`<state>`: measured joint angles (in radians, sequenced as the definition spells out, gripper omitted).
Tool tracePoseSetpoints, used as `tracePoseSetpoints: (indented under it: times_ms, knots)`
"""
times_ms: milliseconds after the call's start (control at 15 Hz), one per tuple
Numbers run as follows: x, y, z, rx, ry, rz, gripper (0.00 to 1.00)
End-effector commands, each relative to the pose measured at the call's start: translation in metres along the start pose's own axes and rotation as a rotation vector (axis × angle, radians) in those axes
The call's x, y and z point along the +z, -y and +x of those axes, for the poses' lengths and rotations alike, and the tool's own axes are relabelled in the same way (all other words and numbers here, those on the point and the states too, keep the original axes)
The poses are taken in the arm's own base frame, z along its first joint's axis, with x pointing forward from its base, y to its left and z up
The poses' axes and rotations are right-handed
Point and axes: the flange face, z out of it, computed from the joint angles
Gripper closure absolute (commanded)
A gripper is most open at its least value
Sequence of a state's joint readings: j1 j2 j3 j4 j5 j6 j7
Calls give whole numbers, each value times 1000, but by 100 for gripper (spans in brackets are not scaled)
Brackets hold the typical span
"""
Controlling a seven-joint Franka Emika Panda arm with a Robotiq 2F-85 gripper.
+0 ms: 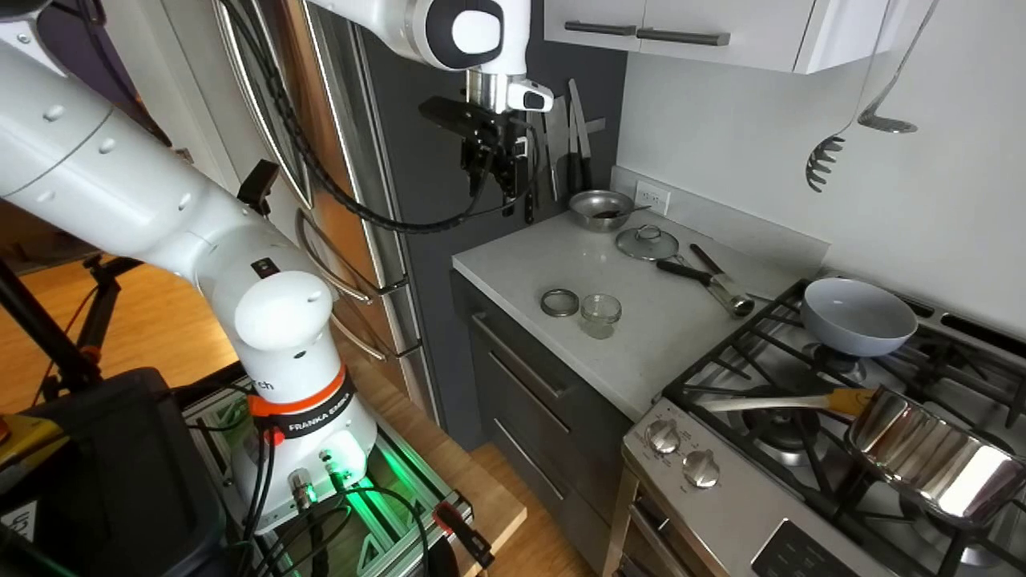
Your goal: Pick up the mason jar lid and place it on the clear jar
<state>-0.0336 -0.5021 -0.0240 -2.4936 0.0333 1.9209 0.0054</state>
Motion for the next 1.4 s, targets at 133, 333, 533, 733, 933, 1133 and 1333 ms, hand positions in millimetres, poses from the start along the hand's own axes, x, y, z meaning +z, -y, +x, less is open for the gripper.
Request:
tracePoseSetpoints:
  times_ms: [133,333,533,733,933,1133,1333]
  knots:
    - [54,-17,48,84,33,12,0]
    - [92,-23,69,73,14,47,0]
    - [131,-29,85,112,-7,59,0]
    - [175,-30,99,113,51,108,0]
    - [176,-27,91,98,66,114,0]
    - [190,-28,99,88,88,127,0]
    - [188,-28,102,87,82,128,0]
